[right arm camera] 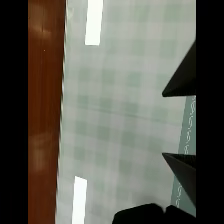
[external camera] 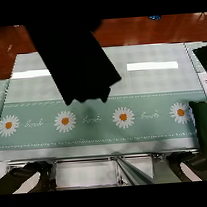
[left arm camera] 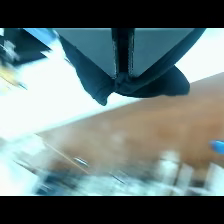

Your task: Fold the shirts.

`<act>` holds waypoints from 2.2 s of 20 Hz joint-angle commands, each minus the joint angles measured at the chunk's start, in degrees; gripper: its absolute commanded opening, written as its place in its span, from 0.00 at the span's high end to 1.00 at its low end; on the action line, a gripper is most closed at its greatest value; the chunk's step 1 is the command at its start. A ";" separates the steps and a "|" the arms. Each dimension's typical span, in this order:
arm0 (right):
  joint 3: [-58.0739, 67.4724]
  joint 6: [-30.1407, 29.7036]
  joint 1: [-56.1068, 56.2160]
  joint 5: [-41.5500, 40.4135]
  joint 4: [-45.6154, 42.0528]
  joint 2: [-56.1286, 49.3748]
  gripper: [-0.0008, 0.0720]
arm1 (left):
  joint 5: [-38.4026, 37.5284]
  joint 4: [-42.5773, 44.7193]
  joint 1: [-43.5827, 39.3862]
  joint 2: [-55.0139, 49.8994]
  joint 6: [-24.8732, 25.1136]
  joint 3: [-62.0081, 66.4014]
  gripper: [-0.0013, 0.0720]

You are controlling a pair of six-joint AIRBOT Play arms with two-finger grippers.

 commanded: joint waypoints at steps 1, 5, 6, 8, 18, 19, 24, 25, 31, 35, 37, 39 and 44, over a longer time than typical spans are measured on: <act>0.07 -0.07 0.02 1.14 -0.04 0.46 0.43 | 6.45 -0.42 -9.68 1.46 2.73 -12.22 0.94; 0.00 -0.07 0.02 2.36 -0.09 0.44 0.43 | 8.96 -0.02 -9.79 4.92 2.73 -32.35 0.94; 0.00 -0.04 0.02 2.40 -0.07 0.44 0.43 | 9.01 -0.04 -9.38 5.53 2.73 -37.00 0.94; 0.00 0.24 0.02 2.56 -0.13 0.44 0.43 | 9.64 -0.04 -8.76 6.60 2.73 -45.94 0.94; -15.37 3.56 0.04 0.85 4.02 -1.49 0.43 | 3.23 23.17 0.20 3.65 -4.20 -74.12 0.81; -17.51 3.32 0.07 0.31 5.81 -2.93 0.43 | 2.54 23.12 0.94 3.13 -5.79 -74.03 0.44; -18.40 0.26 -2.73 -4.63 4.15 -11.93 0.43 | -1.73 23.15 7.10 6.23 -6.80 -64.52 0.29; -16.61 0.26 -5.90 -5.27 3.17 -12.63 0.43 | -1.55 23.12 9.09 8.26 -6.82 -61.94 0.29; -18.18 -0.24 -35.50 -8.98 10.56 -14.67 0.43 | -2.71 15.47 18.95 18.62 -10.99 -65.90 0.29; -26.49 -12.44 -38.25 -7.72 24.76 -18.62 0.43 | -1.55 -7.34 18.36 12.70 1.53 -82.58 0.29; -27.54 -16.02 -38.25 -4.98 27.47 -21.00 0.43 | -0.72 -13.20 18.21 7.23 7.39 -84.00 0.29; -27.56 -18.08 -38.25 -3.58 29.51 -22.25 0.43 | 1.01 -17.77 18.25 2.47 11.19 -83.82 0.29; -27.63 -20.31 -35.34 -3.72 32.46 -22.60 0.43 | 4.96 -20.83 15.41 -4.57 15.08 -83.73 0.29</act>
